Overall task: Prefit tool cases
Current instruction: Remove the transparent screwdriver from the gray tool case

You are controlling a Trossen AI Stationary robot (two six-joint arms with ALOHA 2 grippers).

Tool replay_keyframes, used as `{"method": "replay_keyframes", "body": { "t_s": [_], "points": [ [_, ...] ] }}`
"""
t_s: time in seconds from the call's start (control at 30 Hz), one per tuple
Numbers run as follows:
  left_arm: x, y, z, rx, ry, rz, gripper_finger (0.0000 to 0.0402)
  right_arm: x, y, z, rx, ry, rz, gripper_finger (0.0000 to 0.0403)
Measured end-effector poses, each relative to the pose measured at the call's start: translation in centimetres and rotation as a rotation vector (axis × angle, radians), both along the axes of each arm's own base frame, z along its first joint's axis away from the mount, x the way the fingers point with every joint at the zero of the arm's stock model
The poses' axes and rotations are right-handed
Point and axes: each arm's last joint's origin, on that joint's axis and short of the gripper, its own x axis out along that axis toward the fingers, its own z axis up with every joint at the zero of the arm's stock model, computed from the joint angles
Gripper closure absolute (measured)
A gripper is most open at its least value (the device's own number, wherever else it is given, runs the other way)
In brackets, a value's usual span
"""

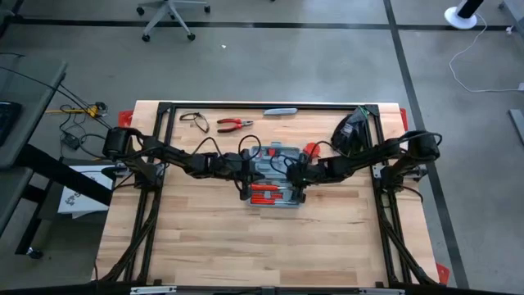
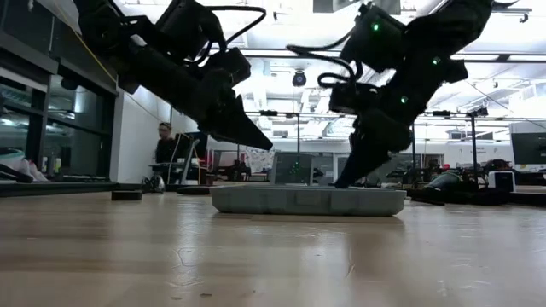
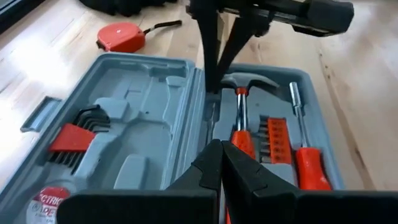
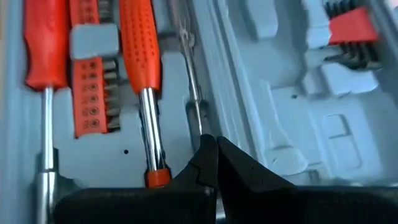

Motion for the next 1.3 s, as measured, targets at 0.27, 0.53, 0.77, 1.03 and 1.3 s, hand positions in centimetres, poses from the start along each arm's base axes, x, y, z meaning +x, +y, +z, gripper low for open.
{"method": "replay_keyframes", "body": {
  "t_s": [0.27,0.53,0.77,1.03,1.3],
  "points": [
    [-0.2,0.4,-0.4,0.035,0.045,0.065,0.0402,0.7,0.0,-0.8,-0.002,-0.031,-0.003,0.0403],
    [-0.3,0.5,-0.5,0.034,0.057,0.069,0.0402,0.9,0.0,-0.8,-0.005,-0.051,-0.001,0.0403],
    [-0.3,0.5,-0.5,0.034,0.059,0.068,0.0402,1.1,-0.2,-1.6,0.012,-0.027,-0.004,0.0403],
    [-0.3,0.5,-0.5,0.052,0.063,0.050,0.0402,1.5,-0.5,-3.1,0.050,-0.010,-0.012,0.0403],
    [-0.7,0.5,-1.0,0.116,0.141,-0.006,0.0387,1.6,-0.5,-3.2,0.046,-0.020,0.007,0.0403]
  ]
}}
